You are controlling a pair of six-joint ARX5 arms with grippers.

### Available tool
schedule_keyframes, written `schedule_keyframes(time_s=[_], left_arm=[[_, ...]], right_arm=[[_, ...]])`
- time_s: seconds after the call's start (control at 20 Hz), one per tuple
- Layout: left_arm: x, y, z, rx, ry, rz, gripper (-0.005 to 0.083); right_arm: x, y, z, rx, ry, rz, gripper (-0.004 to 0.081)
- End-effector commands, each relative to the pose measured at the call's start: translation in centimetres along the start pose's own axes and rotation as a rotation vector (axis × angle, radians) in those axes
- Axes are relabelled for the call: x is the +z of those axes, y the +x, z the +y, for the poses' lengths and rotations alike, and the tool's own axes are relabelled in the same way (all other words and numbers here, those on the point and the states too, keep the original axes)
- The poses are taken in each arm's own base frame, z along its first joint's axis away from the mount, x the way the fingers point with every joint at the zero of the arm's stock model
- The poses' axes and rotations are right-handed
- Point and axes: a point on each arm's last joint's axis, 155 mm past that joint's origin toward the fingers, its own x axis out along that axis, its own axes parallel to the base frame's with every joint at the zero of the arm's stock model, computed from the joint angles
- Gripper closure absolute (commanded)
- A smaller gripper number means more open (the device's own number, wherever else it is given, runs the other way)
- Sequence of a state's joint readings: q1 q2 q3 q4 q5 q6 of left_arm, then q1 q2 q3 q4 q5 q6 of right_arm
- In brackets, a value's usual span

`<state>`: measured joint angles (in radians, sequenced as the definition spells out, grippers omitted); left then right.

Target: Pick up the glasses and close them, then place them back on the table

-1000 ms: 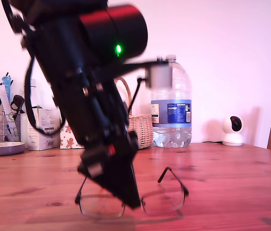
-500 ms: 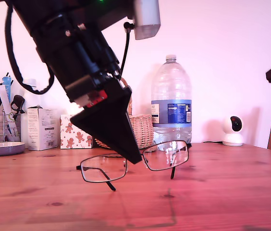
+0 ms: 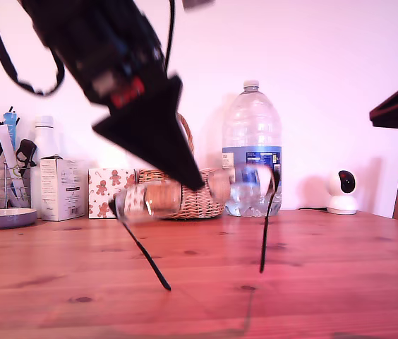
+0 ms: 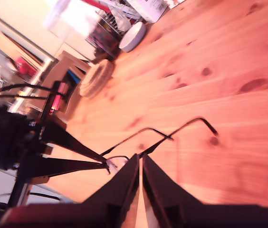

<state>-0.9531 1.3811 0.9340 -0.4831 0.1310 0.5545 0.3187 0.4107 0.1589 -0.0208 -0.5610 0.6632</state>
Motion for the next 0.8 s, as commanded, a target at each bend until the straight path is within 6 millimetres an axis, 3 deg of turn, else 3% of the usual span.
schedule_keyframes(time_s=[0.0, 0.15, 0.4, 0.6, 0.75], left_arm=[[0.7, -0.8, 0.0, 0.009, 0.01, -0.031, 0.0795], [0.6, -1.4, -0.1, 0.016, 0.011, -0.043, 0.0795], [1.2, -1.9, 0.2, 0.031, 0.015, -0.073, 0.0795], [1.4, -2.2, 1.4, 0.048, -0.01, -0.101, 0.0795], [1.9, -2.7, 1.8, 0.005, -0.063, -0.151, 0.0795]], right_arm=[[0.2, 0.2, 0.0, 0.013, 0.029, -0.003, 0.0783], [0.6, 0.6, -0.1, 0.027, 0.053, -0.002, 0.0782], [0.1, 1.1, -0.3, 0.037, -0.055, 0.03, 0.0774], [0.3, 1.2, -0.9, 0.009, -0.168, 0.019, 0.0622], [1.0, 1.2, -1.6, -0.035, -0.258, -0.009, 0.0575]])
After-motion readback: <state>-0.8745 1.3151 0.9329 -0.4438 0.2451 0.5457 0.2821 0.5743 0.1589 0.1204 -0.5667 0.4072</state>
